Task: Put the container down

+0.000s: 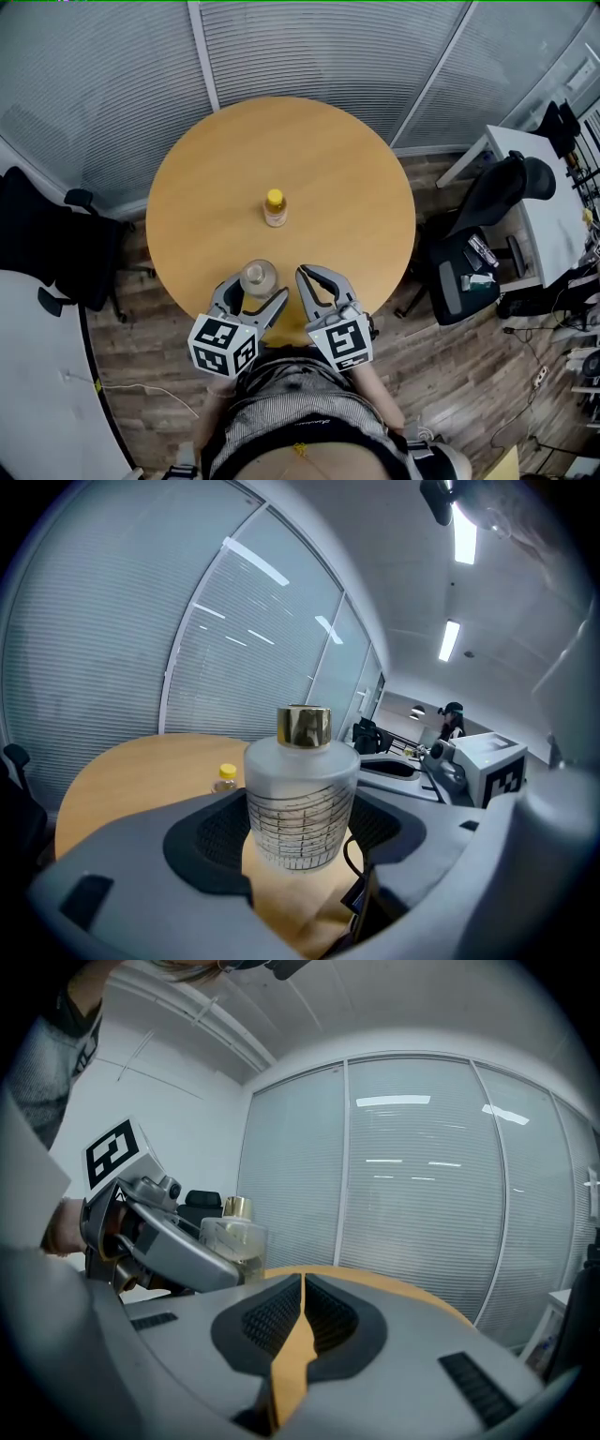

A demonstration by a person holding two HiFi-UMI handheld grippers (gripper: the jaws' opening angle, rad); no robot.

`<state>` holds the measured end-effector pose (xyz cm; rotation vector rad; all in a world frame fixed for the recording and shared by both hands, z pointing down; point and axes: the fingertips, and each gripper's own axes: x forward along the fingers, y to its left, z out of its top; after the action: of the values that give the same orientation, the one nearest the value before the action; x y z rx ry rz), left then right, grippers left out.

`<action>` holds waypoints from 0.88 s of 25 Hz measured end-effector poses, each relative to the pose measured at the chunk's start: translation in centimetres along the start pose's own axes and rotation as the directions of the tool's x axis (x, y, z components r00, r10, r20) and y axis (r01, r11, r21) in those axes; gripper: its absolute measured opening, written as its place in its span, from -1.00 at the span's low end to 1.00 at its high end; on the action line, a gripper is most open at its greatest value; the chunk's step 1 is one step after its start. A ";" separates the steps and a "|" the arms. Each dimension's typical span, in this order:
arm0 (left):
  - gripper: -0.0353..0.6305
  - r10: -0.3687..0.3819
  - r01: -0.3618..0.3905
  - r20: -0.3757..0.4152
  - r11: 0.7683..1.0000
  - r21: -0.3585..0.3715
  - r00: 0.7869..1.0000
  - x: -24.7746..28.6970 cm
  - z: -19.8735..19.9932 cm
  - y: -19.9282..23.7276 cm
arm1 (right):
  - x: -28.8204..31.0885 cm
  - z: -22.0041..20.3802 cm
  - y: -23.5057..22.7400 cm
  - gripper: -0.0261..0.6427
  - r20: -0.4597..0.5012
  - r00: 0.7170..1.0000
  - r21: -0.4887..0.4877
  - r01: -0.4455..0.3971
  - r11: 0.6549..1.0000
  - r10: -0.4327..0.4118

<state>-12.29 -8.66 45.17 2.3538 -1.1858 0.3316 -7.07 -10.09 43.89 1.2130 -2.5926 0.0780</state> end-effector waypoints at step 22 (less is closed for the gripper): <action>0.09 -0.056 0.056 -0.029 0.998 0.009 0.998 -0.2 -0.7 4.2 | 2.6 -1.2 1.9 -0.85 -0.059 0.995 0.024 0.076 0.997 -0.074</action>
<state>-15.76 -10.30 46.98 2.3777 -1.1056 0.3511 -9.81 -10.62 45.83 1.2963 -2.5006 0.1302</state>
